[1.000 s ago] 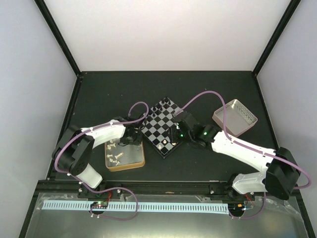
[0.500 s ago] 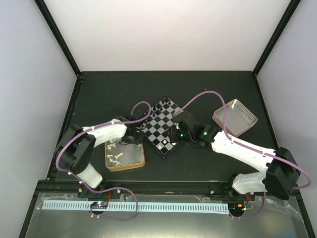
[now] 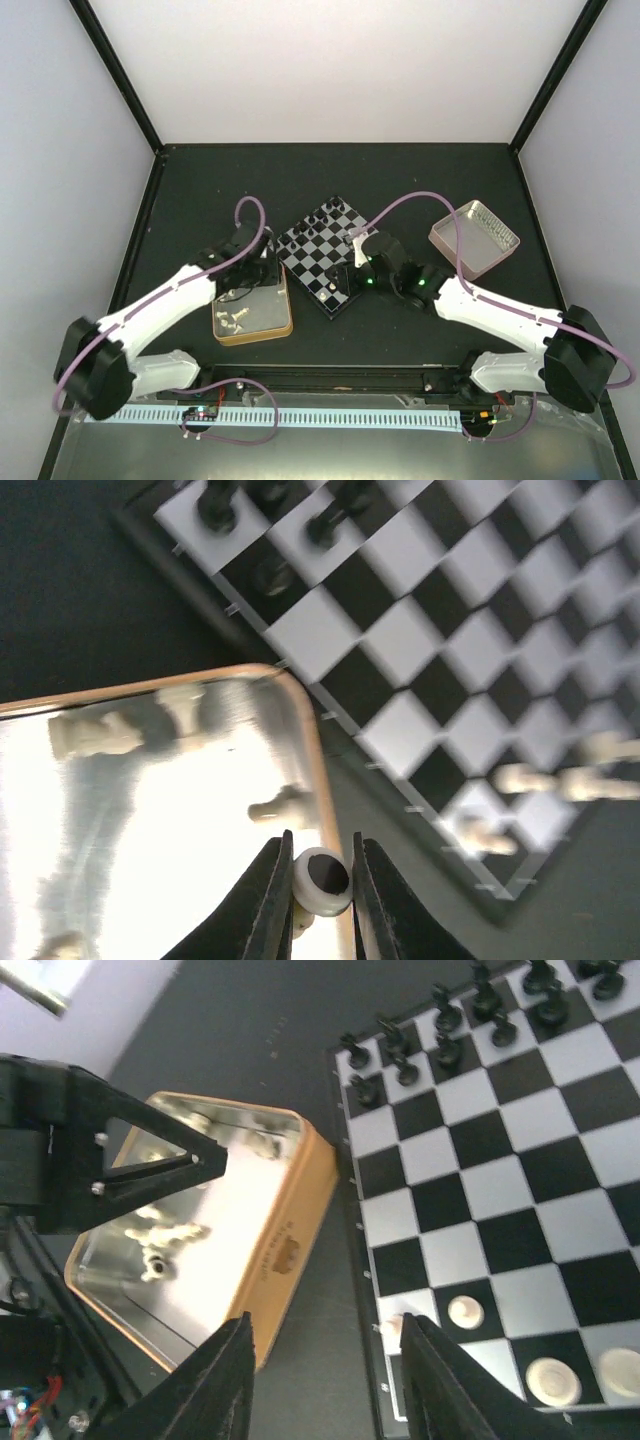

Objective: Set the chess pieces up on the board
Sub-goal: Pick up the chess piece from the storage box, then place the chess piece on the chessboard.

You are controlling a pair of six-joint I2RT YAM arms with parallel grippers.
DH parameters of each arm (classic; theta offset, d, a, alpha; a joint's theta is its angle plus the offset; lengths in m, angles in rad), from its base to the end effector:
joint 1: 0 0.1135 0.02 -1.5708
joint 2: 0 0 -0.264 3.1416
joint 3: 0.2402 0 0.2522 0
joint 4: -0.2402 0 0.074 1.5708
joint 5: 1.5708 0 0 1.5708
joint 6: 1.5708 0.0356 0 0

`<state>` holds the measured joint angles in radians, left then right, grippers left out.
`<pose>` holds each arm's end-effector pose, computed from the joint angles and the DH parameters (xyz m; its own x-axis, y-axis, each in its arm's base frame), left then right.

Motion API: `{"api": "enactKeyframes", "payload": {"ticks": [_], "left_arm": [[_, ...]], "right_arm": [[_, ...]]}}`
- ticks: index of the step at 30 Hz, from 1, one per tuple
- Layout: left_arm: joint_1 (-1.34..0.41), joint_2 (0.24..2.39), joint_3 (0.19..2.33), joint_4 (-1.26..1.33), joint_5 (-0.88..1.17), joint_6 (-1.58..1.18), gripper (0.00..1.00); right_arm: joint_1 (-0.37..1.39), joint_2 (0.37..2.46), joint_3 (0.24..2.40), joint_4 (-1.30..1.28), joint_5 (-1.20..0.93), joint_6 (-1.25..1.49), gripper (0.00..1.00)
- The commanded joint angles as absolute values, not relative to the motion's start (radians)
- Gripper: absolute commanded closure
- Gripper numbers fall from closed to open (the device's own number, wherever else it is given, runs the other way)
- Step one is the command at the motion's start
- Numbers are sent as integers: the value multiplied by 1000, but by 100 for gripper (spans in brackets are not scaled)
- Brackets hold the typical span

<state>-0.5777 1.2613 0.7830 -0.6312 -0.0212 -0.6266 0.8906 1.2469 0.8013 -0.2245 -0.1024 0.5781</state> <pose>0.1960 -0.1269 0.2073 -0.9232 -0.0980 -0.3717 -0.0040 0.9694 -0.2456 0.1661 0.2111 0.2444 -0.7773 -0.0965 -0.6217 -0.4764 0.7357 0.4814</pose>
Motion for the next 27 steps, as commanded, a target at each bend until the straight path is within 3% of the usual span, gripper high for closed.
{"api": "enactKeyframes", "payload": {"ticks": [1, 7, 13, 18, 24, 27], "left_arm": [[-578, 1086, 815, -565, 144, -822, 90], [-577, 921, 839, -416, 288, -1127, 89], [-576, 823, 714, -127, 413, -1540, 91], [-578, 780, 667, -59, 446, -1674, 91], [-577, 740, 634, -24, 448, -1745, 91], [-578, 731, 621, -11, 442, -1765, 91]], "right_arm": [[913, 1206, 749, 32, -167, 478, 54], [1000, 1191, 733, 226, -52, 396, 43], [1061, 1195, 721, 380, 54, 368, 41], [1064, 1200, 716, 460, 57, 403, 44], [1066, 1227, 736, 477, 61, 427, 57], [1069, 1241, 740, 477, 46, 433, 59]]}}
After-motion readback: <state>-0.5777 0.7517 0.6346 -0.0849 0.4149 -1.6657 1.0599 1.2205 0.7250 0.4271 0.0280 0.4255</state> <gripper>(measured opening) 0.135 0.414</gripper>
